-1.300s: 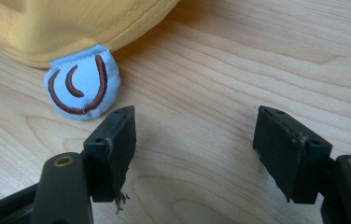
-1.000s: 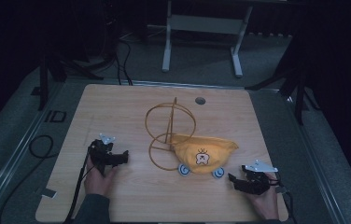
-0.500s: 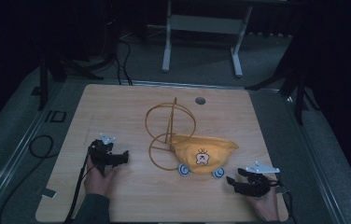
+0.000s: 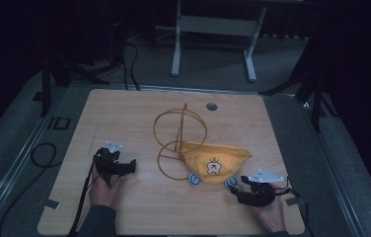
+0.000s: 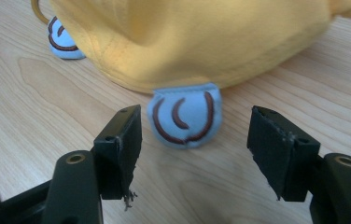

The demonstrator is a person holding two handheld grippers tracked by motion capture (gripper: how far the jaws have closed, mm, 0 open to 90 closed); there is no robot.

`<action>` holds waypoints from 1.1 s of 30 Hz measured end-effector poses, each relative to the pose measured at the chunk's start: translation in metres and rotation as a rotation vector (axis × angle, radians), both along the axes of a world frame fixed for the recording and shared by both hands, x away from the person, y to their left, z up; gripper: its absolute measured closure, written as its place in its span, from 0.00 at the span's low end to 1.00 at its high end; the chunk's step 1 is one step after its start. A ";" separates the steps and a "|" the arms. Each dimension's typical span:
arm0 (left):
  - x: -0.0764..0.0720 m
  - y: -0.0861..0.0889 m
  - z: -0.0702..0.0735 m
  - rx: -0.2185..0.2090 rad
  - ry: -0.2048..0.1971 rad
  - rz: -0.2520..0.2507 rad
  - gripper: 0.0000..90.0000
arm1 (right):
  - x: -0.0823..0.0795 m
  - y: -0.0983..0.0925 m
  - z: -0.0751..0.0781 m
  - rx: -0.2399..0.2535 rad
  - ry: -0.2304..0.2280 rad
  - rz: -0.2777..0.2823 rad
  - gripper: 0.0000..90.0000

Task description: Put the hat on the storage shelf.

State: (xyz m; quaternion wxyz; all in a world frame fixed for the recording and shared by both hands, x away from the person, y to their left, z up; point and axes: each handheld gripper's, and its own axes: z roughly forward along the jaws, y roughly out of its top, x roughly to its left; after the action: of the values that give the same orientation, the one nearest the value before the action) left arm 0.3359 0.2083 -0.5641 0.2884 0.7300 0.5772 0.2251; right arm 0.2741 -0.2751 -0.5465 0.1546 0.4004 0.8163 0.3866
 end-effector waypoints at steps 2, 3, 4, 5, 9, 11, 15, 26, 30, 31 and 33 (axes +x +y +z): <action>0.000 0.000 0.000 0.001 0.000 -0.001 0.00 | 0.001 0.002 -0.001 0.003 0.001 0.001 0.41; 0.000 0.000 0.000 0.000 0.000 0.000 0.00 | 0.002 0.003 -0.001 0.010 0.008 0.004 0.41; 0.000 0.000 0.000 0.000 0.000 0.000 0.00 | 0.003 0.005 -0.003 0.003 0.012 -0.005 0.43; 0.000 0.000 0.000 0.000 0.000 0.000 0.00 | 0.003 0.005 -0.003 0.003 0.012 -0.005 0.43; 0.000 0.000 0.000 0.000 0.000 0.000 0.00 | 0.006 0.008 -0.005 0.011 0.019 -0.007 0.44; 0.000 0.000 0.000 0.000 0.000 0.000 0.00 | 0.007 0.009 -0.006 0.012 0.023 -0.002 0.45; 0.000 0.000 0.000 0.000 0.000 0.000 0.00 | 0.009 0.012 -0.009 -0.019 0.028 0.002 0.47; 0.000 0.000 0.000 0.001 0.001 -0.002 0.00 | 0.010 0.011 -0.007 -0.008 0.044 0.048 0.78; 0.000 0.000 0.000 0.002 0.001 -0.002 0.00 | 0.009 0.009 -0.004 0.014 0.041 0.046 0.89; 0.000 0.000 0.000 0.002 0.001 -0.002 0.00 | 0.008 0.009 -0.004 0.015 0.039 0.048 0.90; 0.000 0.000 0.000 0.002 0.001 -0.002 0.00 | 0.007 0.008 -0.003 0.013 0.033 0.049 0.91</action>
State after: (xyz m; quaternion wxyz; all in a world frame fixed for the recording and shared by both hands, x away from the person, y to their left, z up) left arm 0.3359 0.2083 -0.5640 0.2879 0.7310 0.5763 0.2249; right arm 0.2814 -0.2672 -0.5496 0.1290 0.3878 0.8257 0.3888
